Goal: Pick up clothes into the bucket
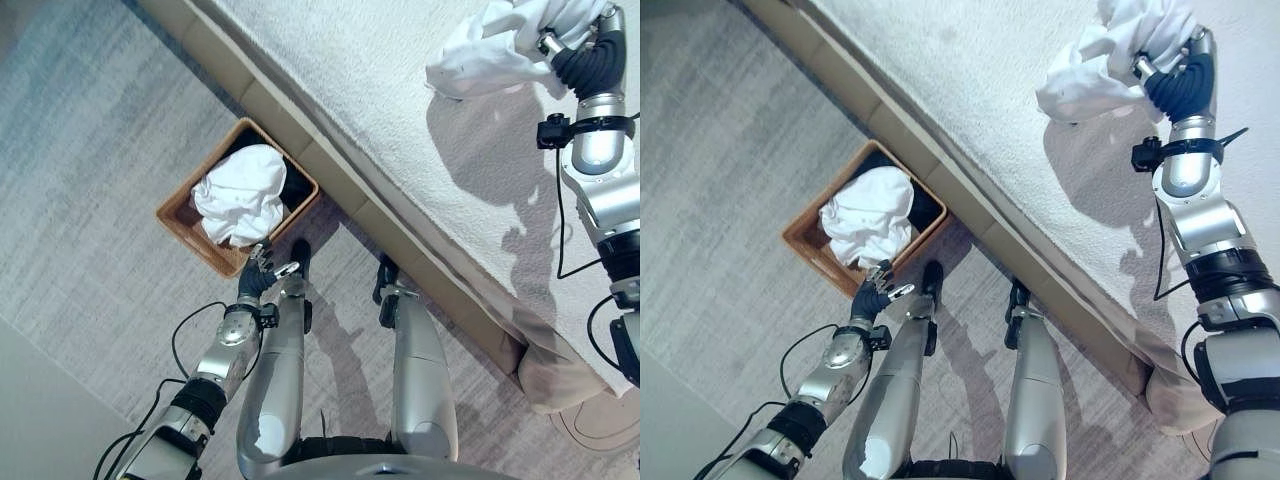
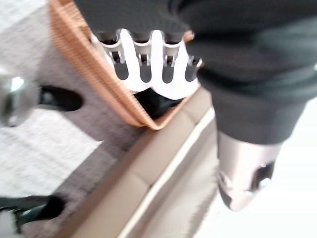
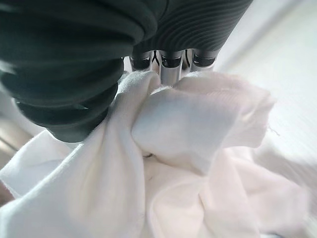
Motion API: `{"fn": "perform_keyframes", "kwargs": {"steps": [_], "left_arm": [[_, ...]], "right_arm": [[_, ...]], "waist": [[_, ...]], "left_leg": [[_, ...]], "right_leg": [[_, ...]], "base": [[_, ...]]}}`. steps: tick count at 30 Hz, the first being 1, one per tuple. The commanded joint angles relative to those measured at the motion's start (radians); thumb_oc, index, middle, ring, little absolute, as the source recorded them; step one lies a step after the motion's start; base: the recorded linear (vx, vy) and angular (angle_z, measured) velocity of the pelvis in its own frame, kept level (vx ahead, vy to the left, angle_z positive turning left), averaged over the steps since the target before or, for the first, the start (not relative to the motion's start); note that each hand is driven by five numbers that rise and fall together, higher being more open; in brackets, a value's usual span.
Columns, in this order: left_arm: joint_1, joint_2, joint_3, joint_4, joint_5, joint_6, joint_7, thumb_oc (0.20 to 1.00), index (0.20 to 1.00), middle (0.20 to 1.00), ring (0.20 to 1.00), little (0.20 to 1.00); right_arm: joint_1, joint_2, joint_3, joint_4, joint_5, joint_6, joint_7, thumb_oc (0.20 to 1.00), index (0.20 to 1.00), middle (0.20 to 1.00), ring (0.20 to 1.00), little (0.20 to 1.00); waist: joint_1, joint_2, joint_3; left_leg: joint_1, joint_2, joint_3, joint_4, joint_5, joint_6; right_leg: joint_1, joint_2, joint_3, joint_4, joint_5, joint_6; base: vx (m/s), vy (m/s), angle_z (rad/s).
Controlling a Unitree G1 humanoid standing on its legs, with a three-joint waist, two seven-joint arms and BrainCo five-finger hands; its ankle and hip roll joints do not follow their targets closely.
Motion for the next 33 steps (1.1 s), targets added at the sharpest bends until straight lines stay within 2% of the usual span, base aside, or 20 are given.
{"fn": "perform_keyframes", "kwargs": {"steps": [1, 6, 14, 16, 17, 20, 21, 22, 23, 24, 33], "left_arm": [[0.064, 0.005, 0.05, -0.048, 0.066, -0.035, -0.004, 1.0, 1.0, 1.0, 1.0, 1.0], [0.061, 0.046, 0.085, -0.102, 0.085, -0.046, -0.035, 1.0, 1.0, 1.0, 1.0, 1.0], [0.078, 0.119, 0.135, -0.23, 0.125, -0.045, -0.08, 1.0, 1.0, 1.0, 1.0, 1.0], [0.063, 0.139, 0.135, -0.265, 0.135, -0.039, -0.099, 1.0, 1.0, 1.0, 1.0, 1.0], [0.064, 0.139, 0.135, -0.266, 0.135, -0.039, -0.099, 1.0, 1.0, 1.0, 1.0, 1.0], [0.04, 0.158, 0.126, -0.322, 0.128, -0.026, -0.126, 1.0, 1.0, 1.0, 1.0, 1.0], [0.041, 0.158, 0.126, -0.322, 0.127, -0.025, -0.126, 1.0, 1.0, 1.0, 1.0, 1.0], [0.022, 0.171, 0.114, -0.354, 0.125, -0.018, -0.144, 1.0, 1.0, 1.0, 1.0, 1.0], [0.023, 0.171, 0.114, -0.355, 0.125, -0.018, -0.144, 1.0, 1.0, 1.0, 1.0, 1.0], [0.004, 0.189, 0.098, -0.387, 0.124, -0.005, -0.17, 1.0, 1.0, 1.0, 1.0, 1.0], [-0.089, 0.244, -0.009, -0.429, 0.198, 0.039, -0.246, 1.0, 1.0, 1.0, 1.0, 1.0]], "right_arm": [[-0.02, -0.071, -0.036, -0.064, -0.037, -0.057, -0.029, 0.2, 0.2, 0.2, 0.2, 0.2], [0.004, -0.148, -0.023, -0.074, -0.158, -0.017, 0.007, 0.2, 0.2, 0.2, 0.2, 0.2], [0.144, -0.187, -0.052, -0.139, -0.263, -0.001, 0.099, 0.2, 0.2, 0.2, 0.2, 0.2], [0.176, -0.183, -0.047, -0.162, -0.253, -0.005, 0.146, 0.2, 0.2, 0.2, 0.2, 0.2], [0.178, -0.183, -0.048, -0.163, -0.253, -0.005, 0.147, 0.2, 0.2, 0.2, 0.2, 0.2], [0.208, -0.199, -0.014, -0.191, -0.235, -0.001, 0.232, 0.2, 0.2, 0.2, 0.2, 0.2], [0.208, -0.199, -0.013, -0.191, -0.234, 0.0, 0.232, 0.2, 0.2, 0.2, 0.2, 0.2], [0.212, -0.218, 0.018, -0.212, -0.233, 0.003, 0.275, 0.2, 0.2, 0.2, 0.2, 0.2], [0.214, -0.219, 0.017, -0.213, -0.233, 0.003, 0.276, 0.2, 0.2, 0.2, 0.2, 0.2], [0.221, -0.246, 0.042, -0.25, -0.217, 0.005, 0.331, 0.2, 0.2, 0.2, 0.2, 0.2], [0.198, -0.311, 0.163, -0.357, -0.118, 0.014, 0.495, 0.2, 0.2, 0.2, 0.2, 0.2]], "waist": [[-0.022, -0.027, -0.018], [-0.024, -0.04, -0.018], [-0.037, -0.047, -0.182], [-0.043, -0.047, -0.239], [-0.043, -0.048, -0.238], [-0.048, -0.051, -0.304], [-0.048, -0.051, -0.303], [-0.052, -0.052, -0.334], [-0.052, -0.052, -0.334], [-0.058, -0.053, -0.363], [-0.069, -0.053, -0.436]], "left_leg": [[0.042, 0.002, 0.006, 0.077, -0.08, -0.003], [0.221, 0.005, 0.019, 0.041, -0.099, -0.001], [0.39, 0.014, 0.037, -0.104, -0.083, -0.007], [0.438, 0.016, 0.042, -0.129, -0.085, -0.008], [0.441, 0.016, 0.042, -0.131, -0.084, -0.008], [0.507, 0.023, 0.057, -0.162, -0.095, -0.01], [0.51, 0.023, 0.057, -0.163, -0.095, -0.01], [0.534, 0.028, 0.066, -0.177, -0.098, -0.011], [0.536, 0.028, 0.066, -0.178, -0.098, -0.011], [0.56, 0.032, 0.073, -0.192, -0.103, -0.012], [0.63, 0.042, 0.097, -0.239, -0.107, -0.015]], "right_leg": [[0.092, -0.008, 0.01, -0.025, 0.031, 0.049], [0.283, 0.0, 0.009, -0.106, 0.048, 0.06], [0.457, 0.017, -0.012, -0.263, 0.084, 0.082], [0.503, 0.022, -0.014, -0.293, 0.083, 0.088], [0.506, 0.023, -0.014, -0.295, 0.083, 0.088], [0.568, 0.028, -0.013, -0.329, 0.08, 0.092], [0.57, 0.028, -0.013, -0.331, 0.081, 0.092], [0.594, 0.03, -0.013, -0.346, 0.081, 0.094], [0.595, 0.03, -0.013, -0.347, 0.081, 0.094], [0.62, 0.031, -0.016, -0.366, 0.082, 0.098], [0.694, 0.032, -0.017, -0.432, 0.093, 0.107]], "base": [[0.02, 0.05, -0.14], [0.04, 0.027, -0.16], [0.1, 0.021, -0.1], [0.1, 0.017, -0.04], [0.1, 0.007, -0.02], [0.11, 0.002, -0.05], [0.12, 0.001, -0.13], [0.06, -0.003, -0.11], [0.14, -0.009, -0.1], [0.11, -0.004, -0.04], [0.07, 0.003, -0.05]]}}
